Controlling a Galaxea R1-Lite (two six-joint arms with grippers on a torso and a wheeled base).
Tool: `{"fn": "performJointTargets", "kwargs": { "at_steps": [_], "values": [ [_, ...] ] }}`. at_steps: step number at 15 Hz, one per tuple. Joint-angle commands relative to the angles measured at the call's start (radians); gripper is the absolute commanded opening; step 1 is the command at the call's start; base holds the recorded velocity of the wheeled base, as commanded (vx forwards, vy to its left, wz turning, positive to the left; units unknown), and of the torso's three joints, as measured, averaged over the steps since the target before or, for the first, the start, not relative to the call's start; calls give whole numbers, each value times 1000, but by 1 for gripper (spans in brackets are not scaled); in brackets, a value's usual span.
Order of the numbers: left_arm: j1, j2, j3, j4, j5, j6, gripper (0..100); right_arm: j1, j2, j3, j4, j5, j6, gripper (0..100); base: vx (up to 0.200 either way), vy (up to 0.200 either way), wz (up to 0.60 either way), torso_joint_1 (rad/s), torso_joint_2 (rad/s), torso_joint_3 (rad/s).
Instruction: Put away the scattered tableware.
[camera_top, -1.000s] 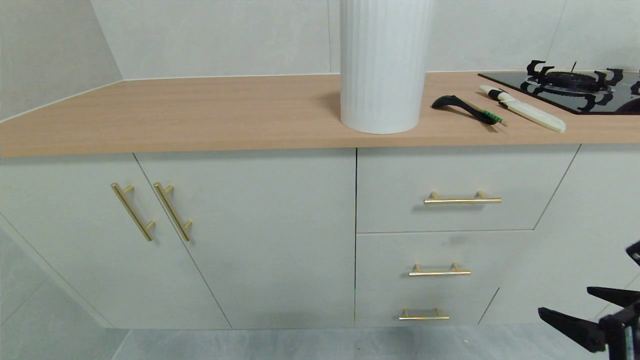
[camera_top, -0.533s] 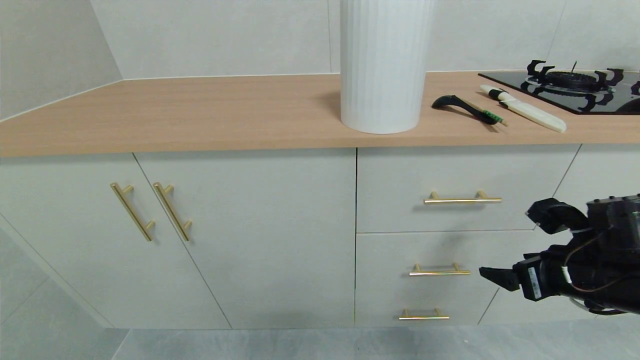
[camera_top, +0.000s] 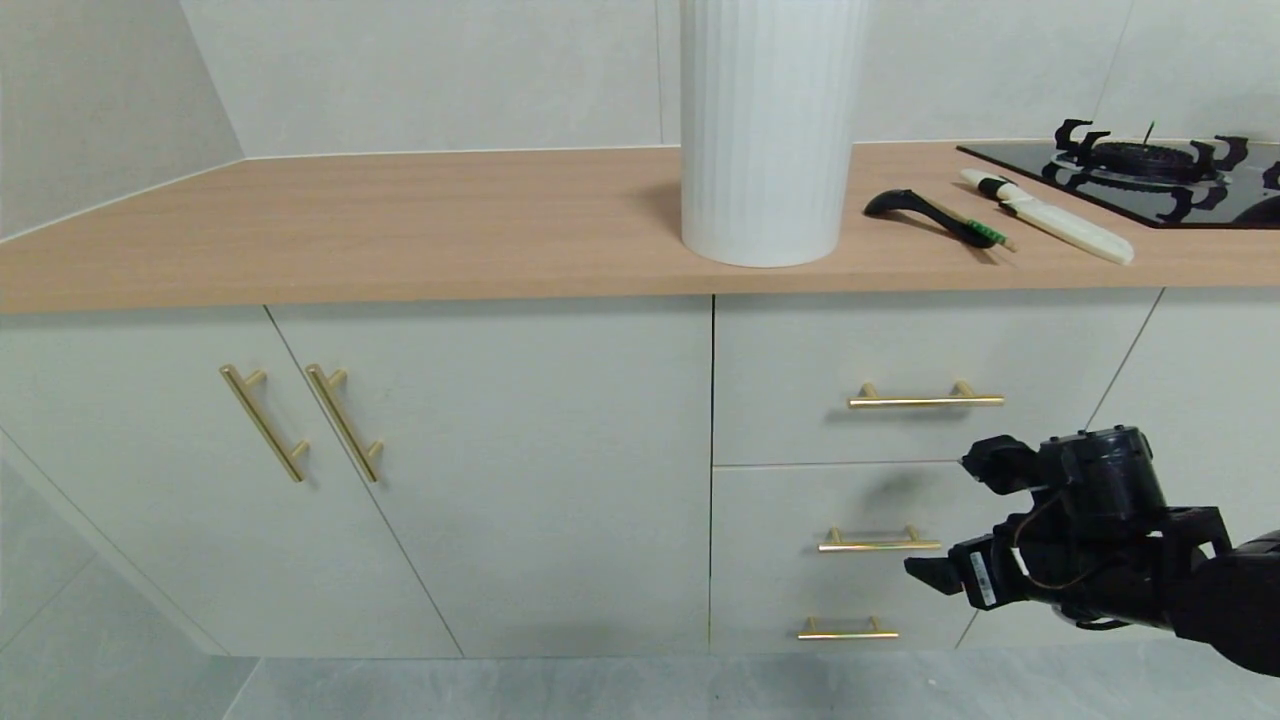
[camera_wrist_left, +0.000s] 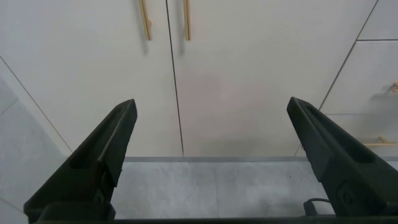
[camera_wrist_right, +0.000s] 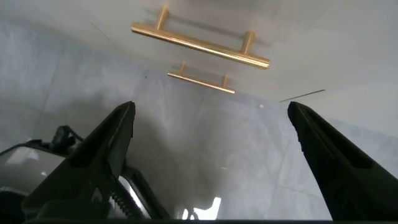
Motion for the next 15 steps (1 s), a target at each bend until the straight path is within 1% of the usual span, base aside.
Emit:
{"fn": "performJointTargets", "kwargs": {
  "at_steps": [1,2,3,4,5,7,10,11,15],
  "values": [
    [0,0,0,-1,0,0,100,1,126,3,-69,-9,21,100,0,0,0,0,0,0],
    [0,2,0,-1,0,0,100,2,155,7,-108,-26,37,100,0,0,0,0,0,0],
    [0,2,0,-1,0,-2,100,4,221,10,-209,-72,61,100,0,0,0,0,0,0],
    [0,0,0,-1,0,0,100,4,246,10,-249,-86,66,100,0,0,0,0,0,0],
    [0,2,0,-1,0,-2,100,5,309,10,-362,-118,80,100,0,0,0,0,0,0],
    [0,2,0,-1,0,0,100,13,359,10,-456,-135,90,100,0,0,0,0,0,0],
    [0,0,0,-1,0,0,100,18,405,-7,-514,-160,107,100,0,0,0,0,0,0],
    [0,0,0,-1,0,-2,100,19,413,-17,-540,-167,142,100,0,0,0,0,0,0],
    [0,0,0,-1,0,-2,100,22,447,-54,-551,-192,164,100,0,0,0,0,0,0]
  ]
}}
